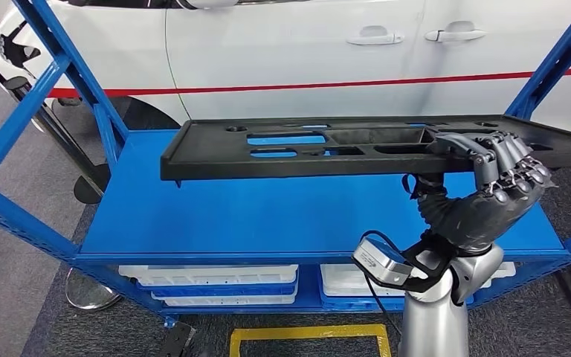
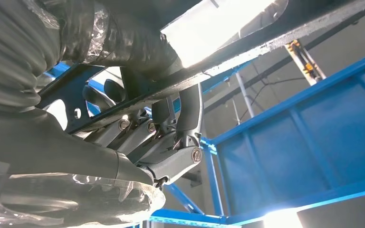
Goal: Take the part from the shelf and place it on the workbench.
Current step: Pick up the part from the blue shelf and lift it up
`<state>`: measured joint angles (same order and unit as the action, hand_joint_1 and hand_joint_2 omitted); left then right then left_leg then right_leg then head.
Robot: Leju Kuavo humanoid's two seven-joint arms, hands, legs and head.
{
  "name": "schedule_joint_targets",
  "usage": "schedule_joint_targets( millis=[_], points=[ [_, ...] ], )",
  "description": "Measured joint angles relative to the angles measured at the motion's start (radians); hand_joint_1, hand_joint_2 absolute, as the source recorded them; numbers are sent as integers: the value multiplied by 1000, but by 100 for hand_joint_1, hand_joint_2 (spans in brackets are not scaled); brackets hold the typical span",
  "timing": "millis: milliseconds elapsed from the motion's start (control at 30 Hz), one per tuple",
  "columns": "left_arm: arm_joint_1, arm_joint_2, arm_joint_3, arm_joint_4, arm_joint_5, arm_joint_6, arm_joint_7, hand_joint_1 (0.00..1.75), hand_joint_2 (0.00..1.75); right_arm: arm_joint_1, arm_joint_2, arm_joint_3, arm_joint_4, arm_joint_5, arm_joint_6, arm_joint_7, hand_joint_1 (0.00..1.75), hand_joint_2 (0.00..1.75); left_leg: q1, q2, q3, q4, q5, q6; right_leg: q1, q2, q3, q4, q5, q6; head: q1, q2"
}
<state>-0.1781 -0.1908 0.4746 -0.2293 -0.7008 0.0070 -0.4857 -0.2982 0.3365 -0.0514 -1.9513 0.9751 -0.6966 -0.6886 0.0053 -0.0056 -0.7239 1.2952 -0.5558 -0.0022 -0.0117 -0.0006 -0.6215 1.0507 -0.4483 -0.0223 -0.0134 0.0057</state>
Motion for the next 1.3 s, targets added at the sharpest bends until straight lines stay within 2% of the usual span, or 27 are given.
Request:
schedule_joint_targets(
  millis=[67, 100, 133, 167, 267, 300, 367, 433, 467, 500, 533, 567, 633, 667, 767, 800, 867, 933, 967, 1000, 1033, 1100, 1167, 1267, 1300],
  points=[
    [0, 0, 0, 0, 1, 8, 3, 0, 175, 1, 0, 9, 0, 0, 0, 0, 171, 175, -3, 0, 62, -126, 68, 11, 1, 1, 3, 0, 0, 0, 0, 0],
    [-1, 0, 0, 0, 1, 10, 4, 0, 175, 1, 0, 12, 0, 0, 0, 0, 171, 175, -6, 0, 95, -192, 92, 17, 2, 1, 3, 0, 0, 2, 0, 0],
    [-2, 1, 0, 0, 1, 11, 4, 0, 175, 1, 0, 16, 1, 0, 0, 0, 171, 175, -10, 0, 118, -239, 105, 22, 2, 1, 4, 0, 0, 5, 0, 0],
    [-2, 1, 0, 0, 1, 12, 4, 0, 175, 1, 0, 18, 1, 0, 0, 0, 171, 175, -13, 0, 128, -262, 107, 26, 2, 1, 3, -1, 0, 9, 0, 0],
    [-1, 2, 0, 0, 1, 13, 5, 0, 175, 2, -1, 22, 1, 0, 0, 0, 171, 175, -15, 0, 138, -280, 115, 38, 1, 0, 6, -4, 1, 26, 0, 0],
    [-2, 2, 0, 0, 2, 16, 9, 0, 175, 2, -1, 23, 1, 0, 0, 0, 171, 175, -13, 1, 144, -291, 121, 43, 1, 1, 2, 8, -9, 31, 1, 0],
    [-3, 2, 0, 0, 6, 24, 22, 0, 175, 4, -2, 26, 1, -2, 0, 0, 171, 175, -10, 3, 151, -305, 129, 51, 0, 1, -33, 89, -58, 35, 1, 0],
    [-1, 2, 1, 0, 13, 32, 32, 0, 175, 11, -3, 29, 2, -11, 0, 0, 171, 175, -11, 3, 149, -305, 129, 55, -1, 1, -92, 208, -112, 38, 1, 0],
    [1, 2, 2, 0, 17, 35, 35, 0, 175, 17, -4, 31, 3, -17, 0, 0, 171, 175, -11, 3, 147, -303, 128, 56, -2, 1, -109, 241, -119, 40, 1, 0],
    [4, 2, 2, 0, 21, 39, 35, 0, 175, 23, -5, 35, 4, -22, 0, 0, 171, 175, -11, 2, 147, -300, 127, 55, -3, 1, -109, 239, -106, 42, 1, 0],
    [7, 2, 3, 0, 25, 43, 35, 0, 175, 27, -6, 40, 4, -27, 0, 0, 171, 175, -10, 2, 146, -296, 124, 53, -5, 0, -88, 199, -78, 43, 1, 0],
    [10, 2, 4, 0, 29, 46, 36, 0, 175, 29, -6, 45, 5, -30, 0, 0, 171, 175, -10, 2, 145, -289, 120, 50, -7, 0, -56, 136, -45, 44, 1, 0],
    [15, 3, 9, 0, 37, 53, 41, 0, 175, 34, -7, 55, 5, -36, 0, 0, 171, 175, -13, 1, 139, -272, 109, 40, -7, 1, -4, 33, -10, 38, 1, 0],
    [18, 3, 13, 0, 40, 56, 44, 0, 175, 38, -7, 58, 6, -37, 0, 0, 171, 175, -14, 0, 136, -265, 105, 36, -6, 2, 5, 11, -9, 34, 1, 0],
    [26, 3, 20, 0, 44, 60, 49, 0, 175, 48, -7, 67, 7, -38, 0, 0, 171, 175, -13, 0, 133, -258, 99, 23, -3, 5, 5, 6, -9, 17, 0, 0],
    [27, 3, 22, 0, 45, 61, 51, 0, 175, 48, -7, 69, 7, -38, 0, 0, 171, 175, -12, 0, 128, -246, 87, 17, -4, 3, 6, 5, -7, 11, 0, 0],
    [29, 4, 25, 0, 46, 66, 64, 0, 175, 50, -7, 74, 7, -38, 0, 0, 171, 175, -8, 1, 97, -169, 32, 6, -6, -1, 6, 2, -2, 4, 0, 0],
    [35, 4, 27, 1, 45, 70, 85, 0, 175, 56, -7, 80, 7, -38, 0, 0, 171, 175, -4, 1, 46, -47, -32, -1, -4, -2, 3, 3, -1, 1, 0, 0],
    [39, 3, 27, 1, 44, 71, 93, 0, 175, 61, -7, 83, 7, -40, 0, 0, 171, 175, -2, 1, 31, -6, -45, -2, -3, -2, 2, 3, 0, 1, 0, 0],
    [44, 3, 28, 1, 44, 71, 97, 0, 175, 66, -8, 88, 7, -43, 0, 0, 171, 175, -2, 1, 32, 0, -38, -2, -3, -2, 1, 3, 0, 1, 0, 0],
    [47, 2, 28, 2, 44, 70, 99, 0, 175, 69, -8, 94, 7, -45, 0, 0, 171, 175, -1, 1, 51, -31, -15, 0, -2, -2, 0, 4, 1, 1, 0, 0],
    [49, 1, 28, 2, 44, 66, 98, 0, 175, 72, -8, 112, 7, -46, 0, 0, 171, 175, -2, 1, 121, -161, 45, 7, -2, -2, 0, 4, 3, 5, 0, 0],
    [45, -3, 29, 2, 46, 61, 97, 0, 175, 72, -9, 135, 8, -48, 0, 0, 171, 175, -7, 0, 164, -249, 75, 15, -1, -1, -2, 4, 9, 14, 0, 0],
    [42, -7, 32, 2, 48, 56, 96, 0, 175, 72, -10, 172, 13, -58, 0, 0, 171, 175, -11, 0, 164, -269, 91, 31, -2, -1, -6, -1, 20, 33, 0, 0],
    [41, -9, 33, 2, 47, 55, 96, 0, 175, 72, -11, 184, 15, -60, 0, 0, 171, 175, -10, 1, 163, -277, 101, 38, -3, -1, -9, 3, 13, 38, 0, 0]
  ],
)
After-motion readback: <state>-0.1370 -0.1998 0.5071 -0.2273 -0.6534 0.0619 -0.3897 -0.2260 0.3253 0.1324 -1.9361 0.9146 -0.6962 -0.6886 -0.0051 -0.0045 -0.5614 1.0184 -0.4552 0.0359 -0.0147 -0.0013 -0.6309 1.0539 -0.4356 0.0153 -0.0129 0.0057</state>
